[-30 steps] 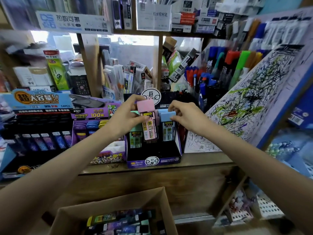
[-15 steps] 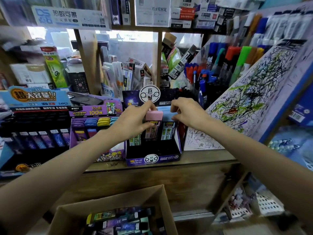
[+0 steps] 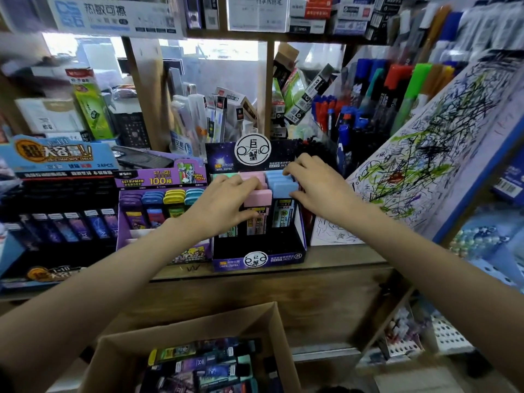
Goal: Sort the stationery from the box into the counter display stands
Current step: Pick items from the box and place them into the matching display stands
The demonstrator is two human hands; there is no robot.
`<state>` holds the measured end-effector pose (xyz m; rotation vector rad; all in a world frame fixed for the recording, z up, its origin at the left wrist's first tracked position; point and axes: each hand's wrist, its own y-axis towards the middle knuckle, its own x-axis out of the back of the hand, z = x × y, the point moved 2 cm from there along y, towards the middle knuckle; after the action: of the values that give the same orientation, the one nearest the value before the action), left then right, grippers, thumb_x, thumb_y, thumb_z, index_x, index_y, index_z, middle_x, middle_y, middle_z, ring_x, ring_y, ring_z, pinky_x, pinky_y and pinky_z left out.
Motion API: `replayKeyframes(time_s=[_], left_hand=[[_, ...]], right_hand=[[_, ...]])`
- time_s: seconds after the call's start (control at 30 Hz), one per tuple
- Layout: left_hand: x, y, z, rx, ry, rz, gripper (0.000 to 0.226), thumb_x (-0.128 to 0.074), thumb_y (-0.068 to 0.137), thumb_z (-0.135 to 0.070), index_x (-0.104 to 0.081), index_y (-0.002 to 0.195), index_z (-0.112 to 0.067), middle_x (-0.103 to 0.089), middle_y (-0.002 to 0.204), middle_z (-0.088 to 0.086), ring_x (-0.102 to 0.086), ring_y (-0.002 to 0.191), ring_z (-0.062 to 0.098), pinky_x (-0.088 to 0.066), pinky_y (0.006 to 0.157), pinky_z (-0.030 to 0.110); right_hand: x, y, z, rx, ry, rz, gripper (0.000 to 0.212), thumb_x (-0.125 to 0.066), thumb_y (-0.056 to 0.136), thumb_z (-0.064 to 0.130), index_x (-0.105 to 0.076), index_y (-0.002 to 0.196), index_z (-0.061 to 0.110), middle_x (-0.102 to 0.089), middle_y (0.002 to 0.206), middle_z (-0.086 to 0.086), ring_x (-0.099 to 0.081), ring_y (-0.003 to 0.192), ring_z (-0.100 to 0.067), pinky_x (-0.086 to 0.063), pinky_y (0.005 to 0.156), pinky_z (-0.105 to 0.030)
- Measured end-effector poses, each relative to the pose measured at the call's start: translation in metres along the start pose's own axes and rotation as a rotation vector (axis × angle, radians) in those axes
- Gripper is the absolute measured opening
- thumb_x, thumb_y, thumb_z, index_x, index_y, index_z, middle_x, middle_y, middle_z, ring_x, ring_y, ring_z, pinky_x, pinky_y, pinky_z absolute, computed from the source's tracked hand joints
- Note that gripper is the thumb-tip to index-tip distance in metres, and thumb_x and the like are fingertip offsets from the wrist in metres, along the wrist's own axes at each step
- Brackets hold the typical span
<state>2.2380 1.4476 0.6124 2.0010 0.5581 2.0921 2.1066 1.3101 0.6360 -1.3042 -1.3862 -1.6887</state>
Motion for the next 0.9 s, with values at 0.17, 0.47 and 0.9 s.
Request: replayKeyframes(time_s=[0.17, 0.47, 0.9], left_hand=[[-0.005, -0.009, -0.001, -0.072, 0.035, -0.142, 0.053, -0.075, 0.078, -0.025, -0.053, 0.124, -0.01, -0.057, 0.113, 0.007, -0.054, 0.105, 0.026, -0.03, 0.081, 0.03], [-0.015, -0.017, -0.005, -0.046, 0.14, -0.204, 0.054, -0.078, 0.073, -0.021, -0.058, 0.121, -0.006, -0.061, 0.113, 0.013, -0.059, 0.099, 0.032, -0.044, 0.081, 0.04], [0.009, -0.078, -0.03, -0.066, 0.035, -0.203, 0.032, -0.066, 0.083, -0.015, -0.061, 0.114, -0.005, -0.061, 0.113, 0.012, -0.058, 0.101, 0.03, -0.045, 0.081, 0.039]], right_hand=[[-0.024, -0.063, 0.028, 0.123, 0.031, -0.143, 0.024, -0.063, 0.087, 0.018, -0.062, 0.108, 0.005, -0.059, 0.105, -0.009, -0.056, 0.094, -0.026, -0.046, 0.08, -0.037], [-0.083, -0.103, 0.042, 0.003, 0.121, -0.135, 0.035, -0.074, 0.079, 0.016, -0.067, 0.111, 0.003, -0.066, 0.111, -0.009, -0.064, 0.102, -0.025, -0.056, 0.082, -0.033], [-0.054, -0.116, 0.063, 0.033, 0.234, -0.189, 0.025, -0.058, 0.09, 0.011, -0.063, 0.113, 0.005, -0.06, 0.11, -0.009, -0.054, 0.104, -0.024, -0.044, 0.09, -0.034]])
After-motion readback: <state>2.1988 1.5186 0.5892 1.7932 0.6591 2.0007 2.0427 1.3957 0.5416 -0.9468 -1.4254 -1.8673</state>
